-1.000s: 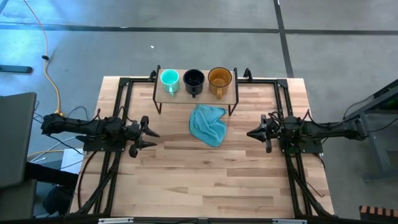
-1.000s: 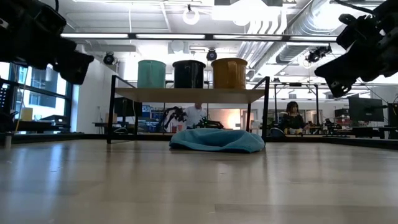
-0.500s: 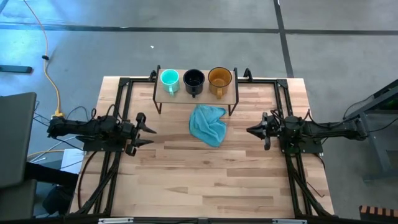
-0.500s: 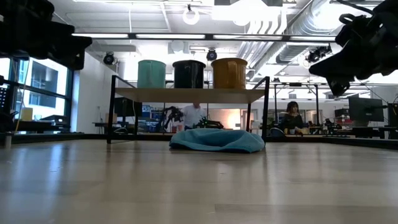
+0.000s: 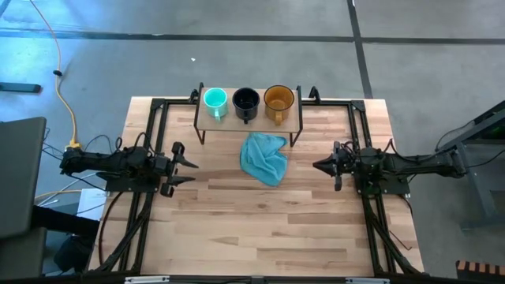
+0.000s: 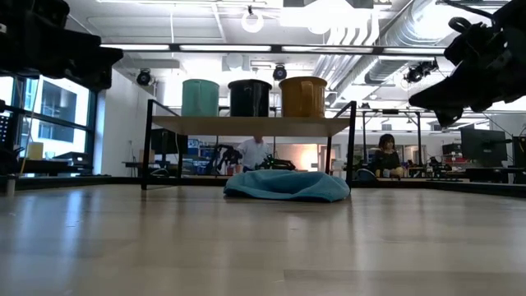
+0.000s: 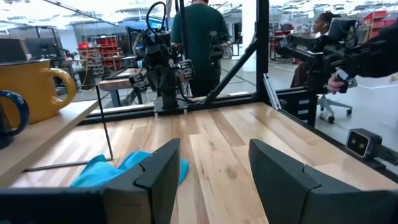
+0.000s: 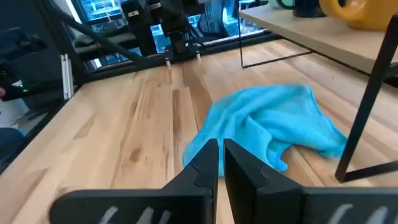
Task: Stack small to large cups/mugs on shelf
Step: Return to Home Position
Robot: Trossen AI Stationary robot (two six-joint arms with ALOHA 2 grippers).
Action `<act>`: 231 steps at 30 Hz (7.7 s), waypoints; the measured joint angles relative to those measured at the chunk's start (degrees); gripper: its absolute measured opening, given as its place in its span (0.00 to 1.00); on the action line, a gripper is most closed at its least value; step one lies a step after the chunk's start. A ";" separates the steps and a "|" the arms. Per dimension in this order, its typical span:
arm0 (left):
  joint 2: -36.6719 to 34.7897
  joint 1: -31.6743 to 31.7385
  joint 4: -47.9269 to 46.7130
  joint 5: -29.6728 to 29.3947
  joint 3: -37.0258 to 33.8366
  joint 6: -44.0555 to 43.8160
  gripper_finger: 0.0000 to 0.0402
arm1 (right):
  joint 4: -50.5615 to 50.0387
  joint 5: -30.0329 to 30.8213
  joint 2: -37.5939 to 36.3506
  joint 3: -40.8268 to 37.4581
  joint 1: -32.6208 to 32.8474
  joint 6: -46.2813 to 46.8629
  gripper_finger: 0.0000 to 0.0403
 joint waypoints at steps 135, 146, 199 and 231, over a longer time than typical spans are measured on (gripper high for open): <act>11.43 0.00 0.82 -8.90 -0.04 -1.78 0.45 | -1.31 -5.46 -10.47 0.11 -5.92 -14.63 0.04; 7.94 0.00 8.43 -17.06 -0.04 -3.19 0.45 | -1.33 -5.46 -10.46 0.11 -5.92 -4.44 0.04; 0.17 0.00 -0.49 -2.43 -0.02 0.41 0.45 | -1.28 -5.46 -10.41 0.11 -5.90 -3.68 0.04; 0.17 0.00 -0.53 -2.43 0.02 0.39 0.45 | -1.31 -5.46 -10.41 0.11 -5.92 -3.68 0.04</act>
